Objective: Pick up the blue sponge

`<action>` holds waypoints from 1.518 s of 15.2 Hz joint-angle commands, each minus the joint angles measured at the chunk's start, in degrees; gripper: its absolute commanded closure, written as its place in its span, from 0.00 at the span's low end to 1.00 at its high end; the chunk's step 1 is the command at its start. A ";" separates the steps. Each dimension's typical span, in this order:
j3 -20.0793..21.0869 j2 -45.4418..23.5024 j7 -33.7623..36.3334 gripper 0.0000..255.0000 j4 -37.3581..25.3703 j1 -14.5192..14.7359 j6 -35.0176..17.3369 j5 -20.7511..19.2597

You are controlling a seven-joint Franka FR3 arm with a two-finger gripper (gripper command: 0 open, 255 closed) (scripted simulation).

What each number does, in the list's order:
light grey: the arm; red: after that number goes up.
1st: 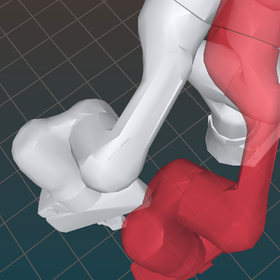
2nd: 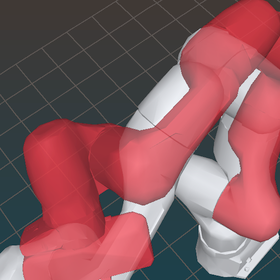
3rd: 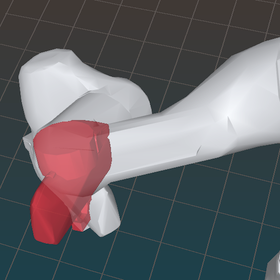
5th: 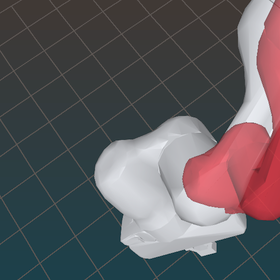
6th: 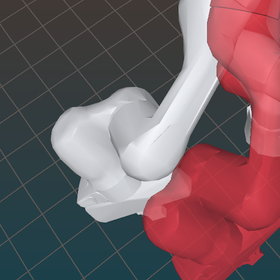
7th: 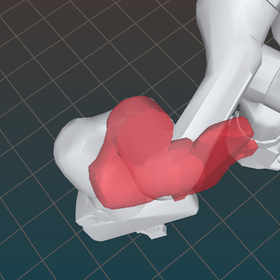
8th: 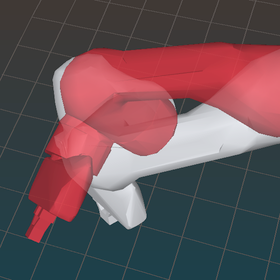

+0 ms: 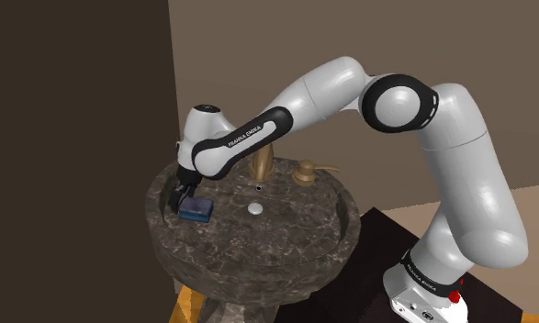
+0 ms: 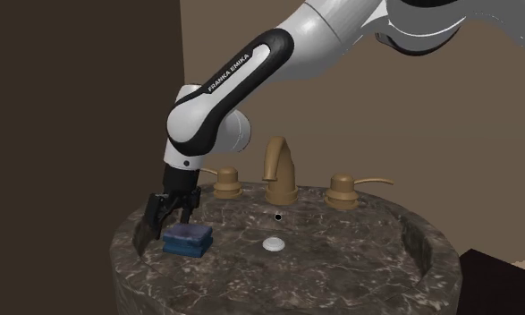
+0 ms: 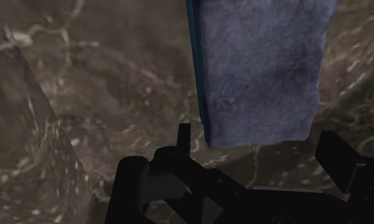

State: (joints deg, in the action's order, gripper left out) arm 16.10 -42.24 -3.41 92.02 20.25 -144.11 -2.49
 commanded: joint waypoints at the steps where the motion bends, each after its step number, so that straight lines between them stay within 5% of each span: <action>1: -0.10 -0.64 -0.16 0.00 0.01 -0.04 -0.63 -0.08; 2: -0.10 -0.64 -0.16 0.00 0.00 -0.04 -0.63 -0.08; 3: -0.12 -0.70 -0.15 1.00 -0.03 -0.01 -0.65 -0.09; 23: 0.84 4.77 0.07 1.00 -0.12 -0.79 4.83 0.83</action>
State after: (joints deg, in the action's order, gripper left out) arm 16.85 -38.00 -3.35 91.88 19.56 -139.78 -1.76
